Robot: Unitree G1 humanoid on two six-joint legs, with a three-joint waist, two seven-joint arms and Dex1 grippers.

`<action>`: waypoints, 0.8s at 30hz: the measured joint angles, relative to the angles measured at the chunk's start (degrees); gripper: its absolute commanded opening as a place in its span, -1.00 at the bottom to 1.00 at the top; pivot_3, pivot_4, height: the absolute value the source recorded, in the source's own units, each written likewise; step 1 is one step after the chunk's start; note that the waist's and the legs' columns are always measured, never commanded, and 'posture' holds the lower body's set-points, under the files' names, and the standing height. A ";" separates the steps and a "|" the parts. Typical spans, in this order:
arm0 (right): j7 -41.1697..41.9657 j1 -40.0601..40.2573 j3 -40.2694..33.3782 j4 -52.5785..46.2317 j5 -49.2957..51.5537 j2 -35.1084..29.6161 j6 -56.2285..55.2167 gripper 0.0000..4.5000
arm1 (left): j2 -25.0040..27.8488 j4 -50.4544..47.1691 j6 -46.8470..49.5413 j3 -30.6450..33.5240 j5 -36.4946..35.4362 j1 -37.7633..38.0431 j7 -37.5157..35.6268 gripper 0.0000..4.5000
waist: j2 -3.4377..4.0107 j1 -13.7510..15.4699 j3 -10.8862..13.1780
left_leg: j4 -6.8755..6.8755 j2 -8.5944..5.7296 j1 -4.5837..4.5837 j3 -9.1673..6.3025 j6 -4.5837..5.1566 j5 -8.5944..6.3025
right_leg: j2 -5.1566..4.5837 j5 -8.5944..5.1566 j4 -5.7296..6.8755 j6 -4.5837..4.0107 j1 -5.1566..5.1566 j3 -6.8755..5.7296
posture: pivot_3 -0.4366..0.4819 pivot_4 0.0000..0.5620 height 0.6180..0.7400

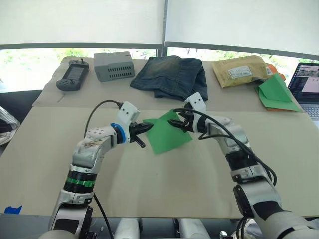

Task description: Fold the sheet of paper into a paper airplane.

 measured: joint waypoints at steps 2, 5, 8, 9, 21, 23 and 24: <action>1.71 -3.47 -0.54 5.71 0.10 -0.15 -2.24 0.64 | 0.00 -0.62 0.44 0.37 -0.39 1.11 0.88 -1.00 | 0.00 -0.01 0.00 | 0.00 0.00 0.00 0.00 0.00 0.00 | -0.01 0.01 -0.01 0.00 0.00 0.00 | -0.05 -0.47 1.00; 3.83 -8.31 -0.57 15.19 -0.73 -0.15 -6.89 0.64 | -0.24 -1.62 0.59 0.44 -0.95 2.94 2.35 -1.00 | 0.00 0.04 0.00 | -0.01 0.01 0.01 -0.02 0.00 0.00 | 0.00 0.01 0.00 -0.02 0.00 -0.02 | -0.05 -0.47 1.00; 5.93 -11.44 -0.54 23.91 -2.06 -0.04 -10.97 0.64 | -0.36 -2.74 1.06 0.44 -1.25 3.80 3.31 -1.00 | 0.01 0.03 0.01 | -0.02 0.00 0.00 -0.01 -0.01 0.00 | -0.01 0.01 0.00 -0.02 0.00 -0.01 | -0.05 -0.47 1.00; 6.65 -12.11 -0.54 26.08 -2.30 0.02 -11.76 0.64 | -0.38 -2.98 1.20 0.43 -1.32 3.87 3.55 -1.00 | 0.01 0.00 0.01 | -0.02 0.00 0.00 0.00 -0.01 0.00 | -0.01 0.02 0.00 -0.02 0.00 0.00 | -0.05 -0.47 1.00; 14.34 -13.72 -2.74 36.78 -3.09 0.65 -15.12 -0.98 | 0.94 -4.02 1.19 0.75 -3.27 4.10 3.84 -1.00 | 0.03 -0.14 0.02 | -0.05 0.02 0.02 -0.01 -0.01 0.00 | 0.00 0.02 0.02 -0.04 -0.01 0.00 | -0.05 -0.47 1.00; 16.26 -10.25 -2.61 30.39 -2.87 -0.74 -11.07 -0.98 | 1.50 -4.06 0.04 1.25 -4.06 4.10 2.84 -1.00 | 0.03 0.02 0.02 | -0.05 0.02 0.01 -0.02 -0.01 0.00 | 0.00 0.02 0.03 -0.03 -0.01 -0.01 | -0.05 -0.47 1.00; 16.51 -9.79 -2.60 29.78 -2.86 -0.94 -10.35 -0.98 | 1.64 -4.06 -0.04 1.52 -4.26 4.10 2.68 -1.00 | 0.03 0.05 0.02 | -0.06 0.01 0.01 -0.02 -0.01 0.00 | -0.02 0.02 0.03 -0.03 -0.01 -0.01 | -0.05 -0.47 1.00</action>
